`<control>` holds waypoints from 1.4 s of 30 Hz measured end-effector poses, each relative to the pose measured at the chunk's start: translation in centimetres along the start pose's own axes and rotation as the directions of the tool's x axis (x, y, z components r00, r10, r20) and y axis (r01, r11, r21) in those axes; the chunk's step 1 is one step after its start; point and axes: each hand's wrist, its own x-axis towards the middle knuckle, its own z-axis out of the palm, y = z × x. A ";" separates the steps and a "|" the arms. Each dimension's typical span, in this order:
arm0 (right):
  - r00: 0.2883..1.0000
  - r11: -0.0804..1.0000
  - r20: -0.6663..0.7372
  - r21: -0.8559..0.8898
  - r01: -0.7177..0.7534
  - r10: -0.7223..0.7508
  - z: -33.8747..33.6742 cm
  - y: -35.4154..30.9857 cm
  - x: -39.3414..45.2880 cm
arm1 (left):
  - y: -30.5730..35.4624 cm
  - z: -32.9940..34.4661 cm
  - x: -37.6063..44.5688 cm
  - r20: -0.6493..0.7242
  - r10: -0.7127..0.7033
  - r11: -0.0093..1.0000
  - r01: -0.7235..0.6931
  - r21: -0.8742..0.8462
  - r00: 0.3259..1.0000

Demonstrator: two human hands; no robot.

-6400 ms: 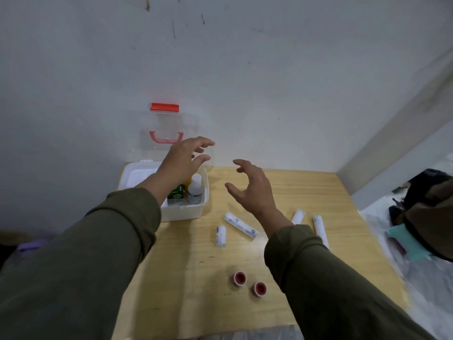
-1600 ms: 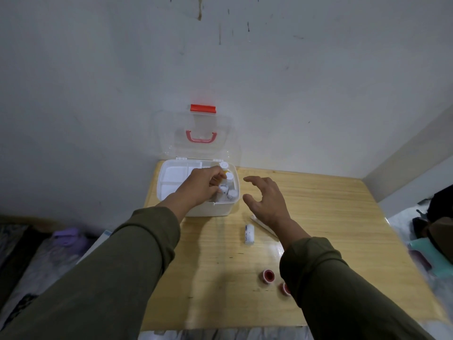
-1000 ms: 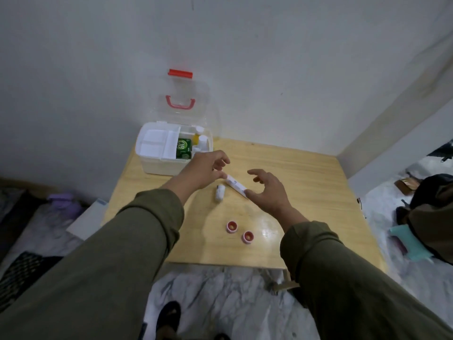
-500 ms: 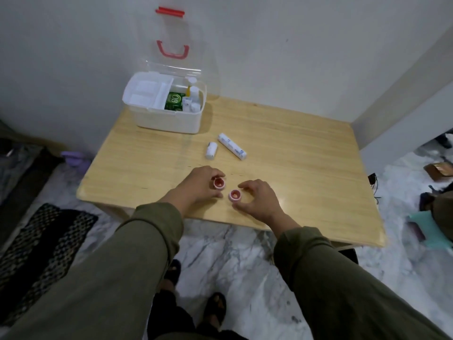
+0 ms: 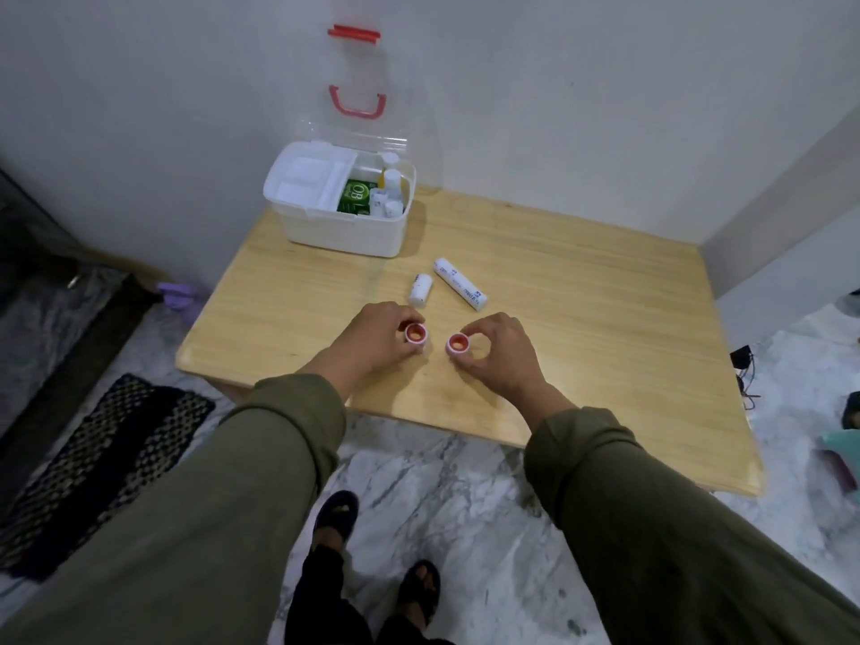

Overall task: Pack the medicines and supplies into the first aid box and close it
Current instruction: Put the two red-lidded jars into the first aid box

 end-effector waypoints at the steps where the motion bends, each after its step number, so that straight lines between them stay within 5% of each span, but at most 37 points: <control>1: 1.000 1.000 -0.021 0.006 0.014 -0.013 -0.6 -0.8 0.5 | 0.0 -0.9 0.0 -0.009 0.007 1.000 -0.007 0.000 1.000; 11: 0.980 0.989 -0.133 -0.023 0.148 -0.150 -3.6 -9.9 8.6 | -2.3 -12.6 2.7 -0.243 0.069 0.998 -0.067 0.018 0.968; 19: 0.973 0.991 -0.189 -0.041 0.129 -0.134 -2.1 -17.2 16.5 | -7.8 -21.3 8.1 -0.284 0.133 0.990 -0.116 0.078 0.950; 42: 0.981 0.992 -0.194 -0.124 -0.028 0.003 5.0 -20.7 26.4 | -16.1 -23.2 19.6 -0.063 0.114 0.993 -0.115 -0.014 0.992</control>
